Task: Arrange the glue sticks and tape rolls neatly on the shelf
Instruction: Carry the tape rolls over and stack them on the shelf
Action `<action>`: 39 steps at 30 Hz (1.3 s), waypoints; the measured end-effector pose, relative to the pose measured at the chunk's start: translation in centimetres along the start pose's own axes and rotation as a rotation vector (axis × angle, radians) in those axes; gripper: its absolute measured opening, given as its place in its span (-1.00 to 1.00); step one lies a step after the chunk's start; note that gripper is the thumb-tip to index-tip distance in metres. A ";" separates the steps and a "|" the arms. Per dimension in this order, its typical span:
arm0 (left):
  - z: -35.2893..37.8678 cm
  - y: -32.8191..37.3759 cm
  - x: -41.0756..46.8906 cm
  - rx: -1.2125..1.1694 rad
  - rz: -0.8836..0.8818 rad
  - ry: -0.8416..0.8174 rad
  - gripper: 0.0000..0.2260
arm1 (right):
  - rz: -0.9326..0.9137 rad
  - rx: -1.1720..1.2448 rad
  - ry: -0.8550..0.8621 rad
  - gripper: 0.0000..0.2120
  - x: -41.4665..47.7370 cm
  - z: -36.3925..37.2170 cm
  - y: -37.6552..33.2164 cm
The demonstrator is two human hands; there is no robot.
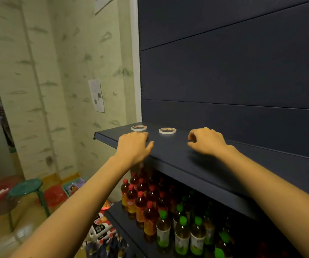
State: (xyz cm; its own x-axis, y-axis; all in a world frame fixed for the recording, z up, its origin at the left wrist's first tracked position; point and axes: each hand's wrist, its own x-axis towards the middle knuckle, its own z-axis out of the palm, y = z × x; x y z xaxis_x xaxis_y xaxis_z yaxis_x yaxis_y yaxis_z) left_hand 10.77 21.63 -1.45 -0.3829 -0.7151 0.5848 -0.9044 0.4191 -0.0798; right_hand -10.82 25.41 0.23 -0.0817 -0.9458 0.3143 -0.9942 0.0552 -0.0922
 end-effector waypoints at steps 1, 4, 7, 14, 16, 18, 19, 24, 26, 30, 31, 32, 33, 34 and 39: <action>0.7 -0.9 1.2 -0.004 0.001 -0.001 -0.69 | 0.018 0.002 -0.009 -0.75 1.8 0.5 -0.2; 2.9 -3.6 4.5 -0.006 -0.008 -0.013 -0.70 | 0.067 -0.002 -0.039 -0.76 6.5 1.8 -0.9; 5.4 -6.0 7.0 -0.012 -0.018 -0.017 -0.70 | 0.103 -0.013 -0.028 -0.74 10.6 3.4 -1.5; 11.4 -11.3 12.6 -0.071 -0.012 -0.066 -0.70 | 0.243 -0.120 -0.070 -0.64 18.0 6.9 -2.3; 13.2 -12.8 14.1 -0.095 -0.001 -0.075 -0.71 | 0.301 -0.145 -0.101 -0.63 19.9 7.8 -2.6; 15.1 -14.3 15.7 -0.110 0.019 -0.083 -0.73 | 0.365 -0.152 -0.131 -0.61 21.7 8.9 -2.9; 15.9 -15.1 16.6 -0.115 0.032 -0.086 -0.73 | 0.401 -0.145 -0.140 -0.60 22.7 9.5 -3.0; 19.9 -19.3 21.0 -0.172 0.108 -0.089 -0.70 | 0.630 -0.137 -0.159 -0.44 26.7 12.4 -3.9; 21.2 -21.0 22.5 -0.177 0.135 -0.097 -0.68 | 0.705 -0.214 -0.207 -0.49 27.9 13.4 -4.2; 23.7 -23.8 25.3 -0.135 0.141 -0.113 -0.64 | 0.783 -0.295 -0.233 -0.68 29.3 13.8 -4.4; 24.2 -24.2 26.1 -0.124 0.139 -0.123 -0.62 | 0.788 -0.292 -0.222 -0.68 29.4 13.7 -4.5; 24.7 -24.4 26.9 -0.114 0.140 -0.142 -0.61 | 0.791 -0.286 -0.199 -0.66 29.4 13.5 -4.6; 25.1 -24.5 27.7 -0.104 0.144 -0.174 -0.60 | 0.793 -0.279 -0.171 -0.64 29.4 13.4 -4.6; 25.5 -24.4 28.4 -0.096 0.150 -0.219 -0.58 | 0.795 -0.274 -0.144 -0.60 29.2 13.2 -4.7; 27.7 -22.5 31.0 -0.136 0.166 -0.510 -0.51 | 0.832 -0.293 -0.018 -0.63 27.3 12.4 -5.0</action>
State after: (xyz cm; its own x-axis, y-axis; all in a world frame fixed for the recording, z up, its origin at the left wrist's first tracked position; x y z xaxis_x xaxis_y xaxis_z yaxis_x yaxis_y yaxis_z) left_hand 14.05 -25.46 -3.92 -0.5914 -0.7995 0.1052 -0.8047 0.5936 -0.0131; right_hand -7.21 -4.68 -2.40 -0.7887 -0.5667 0.2383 -0.5906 0.8061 -0.0375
